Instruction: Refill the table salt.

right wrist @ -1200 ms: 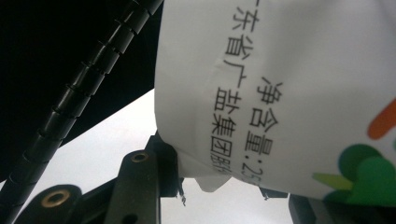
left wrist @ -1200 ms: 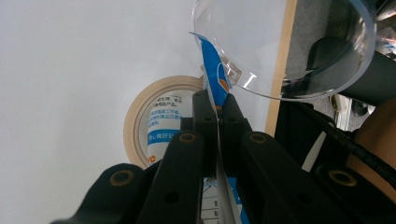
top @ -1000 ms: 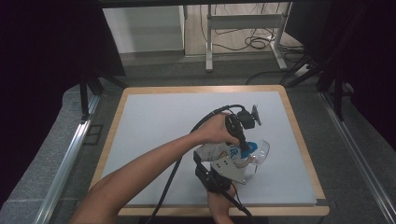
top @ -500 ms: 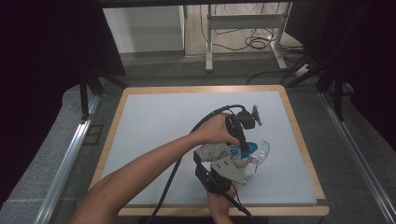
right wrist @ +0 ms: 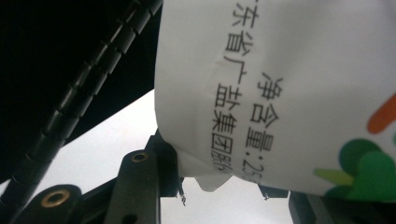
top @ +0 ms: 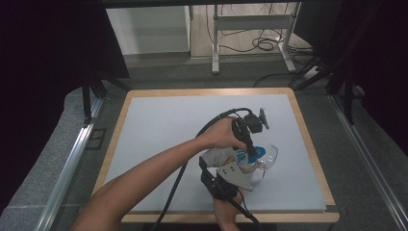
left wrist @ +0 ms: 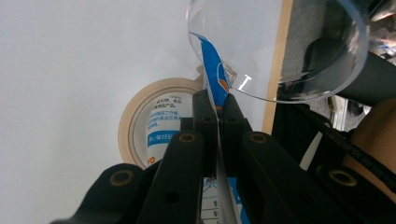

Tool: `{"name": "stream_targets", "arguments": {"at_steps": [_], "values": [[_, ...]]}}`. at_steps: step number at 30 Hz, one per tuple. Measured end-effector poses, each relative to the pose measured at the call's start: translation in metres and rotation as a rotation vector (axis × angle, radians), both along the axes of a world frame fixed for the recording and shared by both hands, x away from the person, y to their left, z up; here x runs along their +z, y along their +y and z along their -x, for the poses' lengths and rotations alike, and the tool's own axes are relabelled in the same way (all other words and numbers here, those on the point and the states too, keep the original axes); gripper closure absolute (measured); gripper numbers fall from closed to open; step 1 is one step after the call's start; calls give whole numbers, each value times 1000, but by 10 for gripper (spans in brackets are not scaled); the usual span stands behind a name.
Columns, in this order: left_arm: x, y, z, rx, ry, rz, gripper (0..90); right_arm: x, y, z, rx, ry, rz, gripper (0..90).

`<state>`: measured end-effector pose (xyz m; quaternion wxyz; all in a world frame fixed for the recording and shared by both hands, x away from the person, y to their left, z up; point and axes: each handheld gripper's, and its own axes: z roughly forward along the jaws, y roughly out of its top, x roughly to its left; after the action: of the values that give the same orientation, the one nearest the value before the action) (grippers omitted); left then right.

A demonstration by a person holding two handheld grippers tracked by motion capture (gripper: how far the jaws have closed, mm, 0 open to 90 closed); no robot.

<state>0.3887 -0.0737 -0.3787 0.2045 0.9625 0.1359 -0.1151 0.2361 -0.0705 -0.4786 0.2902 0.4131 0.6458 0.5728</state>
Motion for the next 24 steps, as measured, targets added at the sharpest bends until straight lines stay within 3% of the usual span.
{"name": "stream_targets", "arguments": {"at_steps": [24], "values": [[-2,-1,1,-3,1,-5,894,-1,-1,2,0,0,6,590]]}}
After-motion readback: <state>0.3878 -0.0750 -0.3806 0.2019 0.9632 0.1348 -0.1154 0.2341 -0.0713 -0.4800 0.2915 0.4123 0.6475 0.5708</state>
